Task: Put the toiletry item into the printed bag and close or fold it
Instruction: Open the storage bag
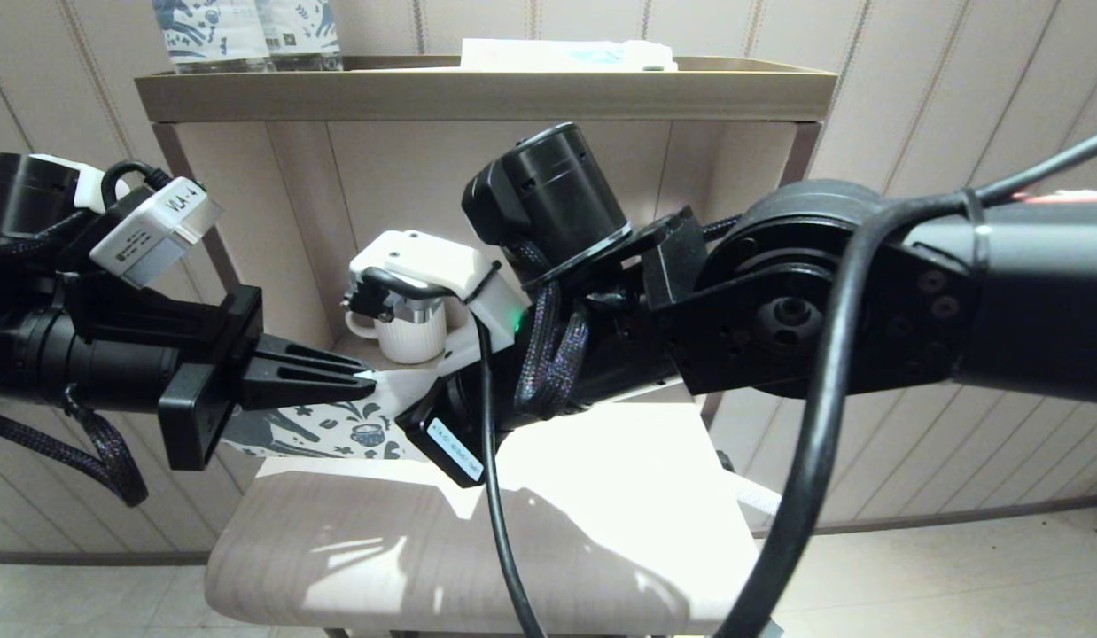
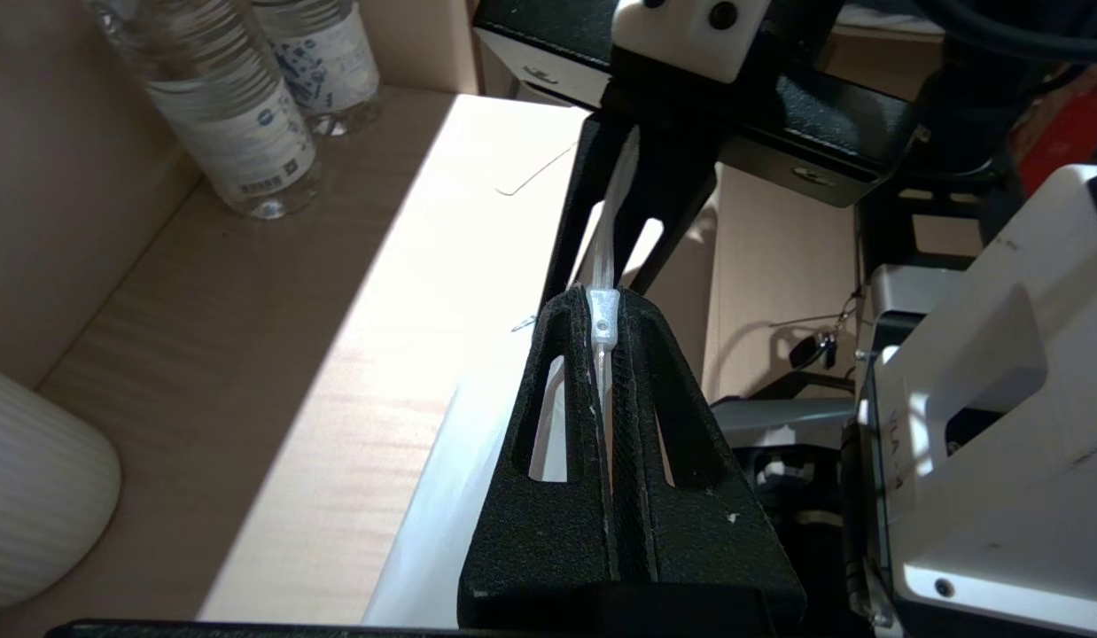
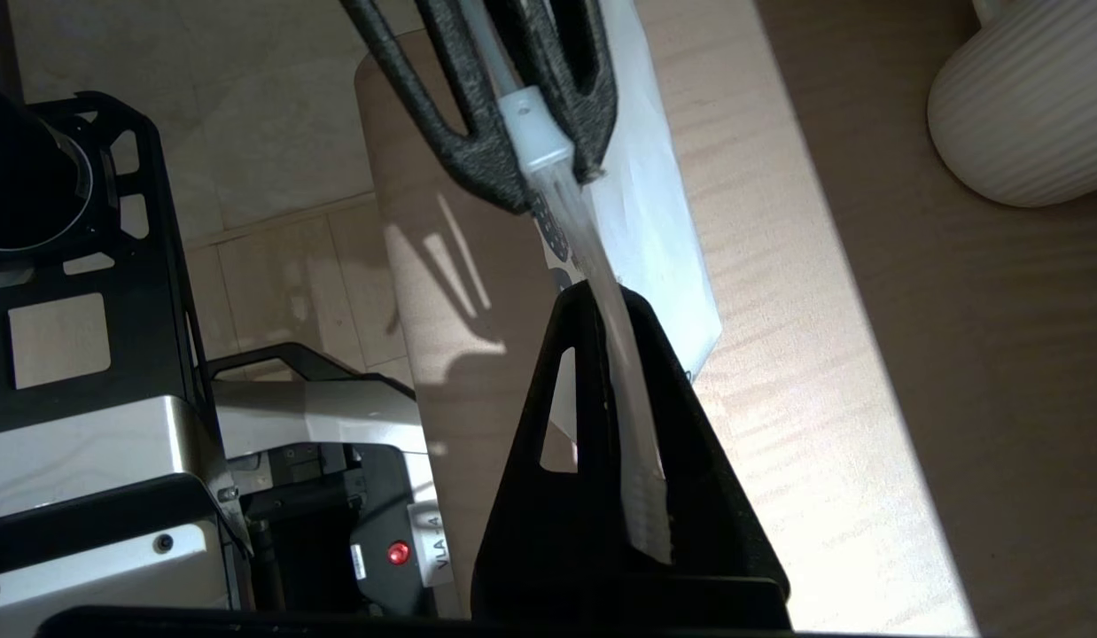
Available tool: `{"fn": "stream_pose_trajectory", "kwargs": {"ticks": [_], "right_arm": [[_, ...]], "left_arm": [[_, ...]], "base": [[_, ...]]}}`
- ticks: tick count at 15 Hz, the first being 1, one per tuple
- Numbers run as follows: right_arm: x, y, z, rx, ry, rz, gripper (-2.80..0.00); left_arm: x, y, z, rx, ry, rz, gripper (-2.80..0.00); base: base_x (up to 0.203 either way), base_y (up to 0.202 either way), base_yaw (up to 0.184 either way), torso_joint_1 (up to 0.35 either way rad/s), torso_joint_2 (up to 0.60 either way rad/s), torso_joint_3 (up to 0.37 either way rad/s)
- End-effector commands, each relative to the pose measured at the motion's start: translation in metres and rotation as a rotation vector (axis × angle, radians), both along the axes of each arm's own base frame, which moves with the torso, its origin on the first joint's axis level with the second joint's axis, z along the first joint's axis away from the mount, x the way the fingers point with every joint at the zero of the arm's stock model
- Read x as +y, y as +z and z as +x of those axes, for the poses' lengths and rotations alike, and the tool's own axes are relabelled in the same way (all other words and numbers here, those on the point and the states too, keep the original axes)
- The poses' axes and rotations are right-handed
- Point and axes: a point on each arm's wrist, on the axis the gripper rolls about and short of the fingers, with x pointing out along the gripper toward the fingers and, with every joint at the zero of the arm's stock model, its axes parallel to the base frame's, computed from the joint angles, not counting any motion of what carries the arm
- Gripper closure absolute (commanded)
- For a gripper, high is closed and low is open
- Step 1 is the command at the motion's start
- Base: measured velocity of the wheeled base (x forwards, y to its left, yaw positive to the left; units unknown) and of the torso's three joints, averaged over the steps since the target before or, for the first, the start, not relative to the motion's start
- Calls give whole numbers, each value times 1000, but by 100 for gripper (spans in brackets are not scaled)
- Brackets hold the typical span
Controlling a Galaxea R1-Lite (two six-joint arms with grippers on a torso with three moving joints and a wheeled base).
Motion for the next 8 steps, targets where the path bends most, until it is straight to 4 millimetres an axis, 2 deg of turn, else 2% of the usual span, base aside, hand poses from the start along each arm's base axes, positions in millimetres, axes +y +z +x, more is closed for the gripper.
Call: {"fn": "stream_pose_trajectory", "kwargs": {"ticks": [1, 8], "right_arm": [[0, -1, 0, 2, 2, -3, 0], [-8, 1, -2, 6, -8, -13, 0]], "left_arm": [[0, -1, 0, 4, -12, -7, 0], [1, -3, 0, 2, -11, -3, 0]], "base": [[0, 0, 0, 0, 0, 0], [0, 0, 0, 0, 0, 0]]}}
